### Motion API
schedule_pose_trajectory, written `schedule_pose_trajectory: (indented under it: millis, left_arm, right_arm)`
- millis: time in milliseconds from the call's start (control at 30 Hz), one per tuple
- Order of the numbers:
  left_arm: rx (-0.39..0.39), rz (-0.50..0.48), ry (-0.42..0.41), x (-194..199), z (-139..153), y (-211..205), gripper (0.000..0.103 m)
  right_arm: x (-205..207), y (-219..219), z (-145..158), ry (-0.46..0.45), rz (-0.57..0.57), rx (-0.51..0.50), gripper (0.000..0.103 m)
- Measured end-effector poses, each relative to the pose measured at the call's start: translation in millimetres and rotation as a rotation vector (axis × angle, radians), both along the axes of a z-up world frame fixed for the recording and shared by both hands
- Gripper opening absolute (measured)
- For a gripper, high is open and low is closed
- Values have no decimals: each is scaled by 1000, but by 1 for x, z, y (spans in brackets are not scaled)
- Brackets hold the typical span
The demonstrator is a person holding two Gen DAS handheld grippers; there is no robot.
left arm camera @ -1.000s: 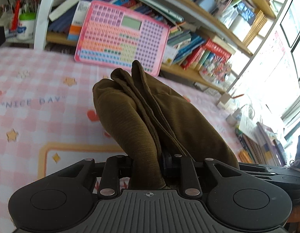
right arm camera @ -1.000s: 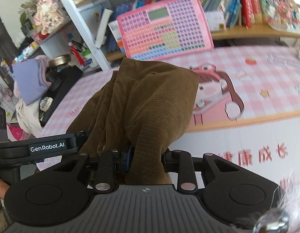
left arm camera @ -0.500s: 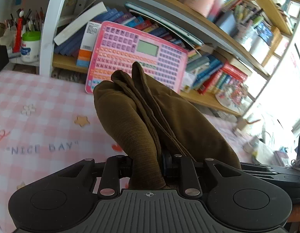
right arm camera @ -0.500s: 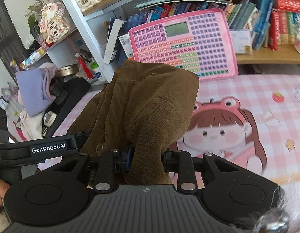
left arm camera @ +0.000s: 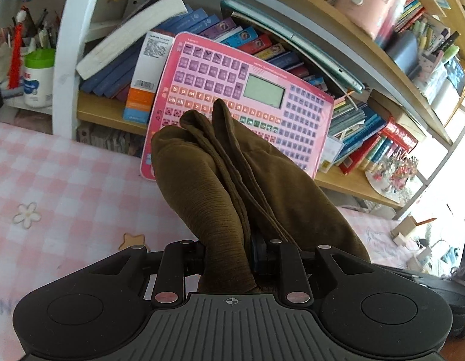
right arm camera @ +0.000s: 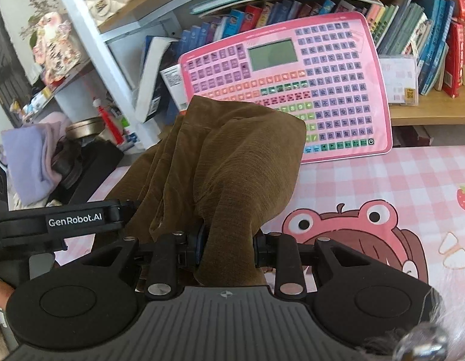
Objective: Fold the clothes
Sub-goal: 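Lift the bundle end with both grippers and fold it over toward the toy tablet, then lower the folded bundle onto the mat and open both grippers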
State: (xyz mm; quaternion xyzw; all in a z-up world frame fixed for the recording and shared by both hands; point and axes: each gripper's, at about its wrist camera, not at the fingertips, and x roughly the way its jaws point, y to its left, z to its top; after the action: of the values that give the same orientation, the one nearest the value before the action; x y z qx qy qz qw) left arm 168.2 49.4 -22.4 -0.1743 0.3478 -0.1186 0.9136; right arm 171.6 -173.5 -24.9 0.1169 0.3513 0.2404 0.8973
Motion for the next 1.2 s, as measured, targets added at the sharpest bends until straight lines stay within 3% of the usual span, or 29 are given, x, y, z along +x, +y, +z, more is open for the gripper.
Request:
schedule_pose_trajectory:
  millis: [100, 200, 267, 333, 433, 567, 633, 900, 967, 1000, 1033, 1200]
  left_arm:
    - [-9, 6, 48, 16, -17, 4, 23]
    - [-15, 21, 152, 25, -45, 8, 25]
    - [-28, 32, 162, 22, -56, 11, 28]
    - [-69, 47, 163, 19, -59, 16, 30]
    - [-71, 49, 167, 21, -59, 16, 30]
    - [-44, 56, 170, 17, -54, 18, 36]
    - [1, 76, 155, 10, -46, 18, 49]
    - [99, 131, 51, -41, -17, 16, 51]
    - [131, 137, 31, -55, -12, 11, 60]
    - [152, 143, 19, -63, -10, 8, 72]
    - [179, 148, -2, -72, -8, 5, 78]
    - [306, 120, -69, -103, -2, -11, 91]
  right_arm:
    - [15, -4, -17, 41, -12, 19, 26]
    - [32, -7, -46, 159, -8, 38, 28]
    - [36, -11, -64, 215, -19, 64, 31]
    - [34, -18, -71, 225, -33, 120, 32]
    - [35, -21, -73, 229, -28, 142, 33]
    - [34, -18, -67, 229, -43, 104, 47]
    - [31, -19, -63, 226, -68, 72, 56]
    - [-14, -19, -35, 109, -142, -65, 70]
    - [-30, -16, -29, 70, -161, -102, 73]
    - [-38, -14, -26, 54, -168, -122, 74]
    - [-47, -11, -23, 34, -174, -144, 76]
    - [-86, 4, -19, -18, -180, -230, 80]
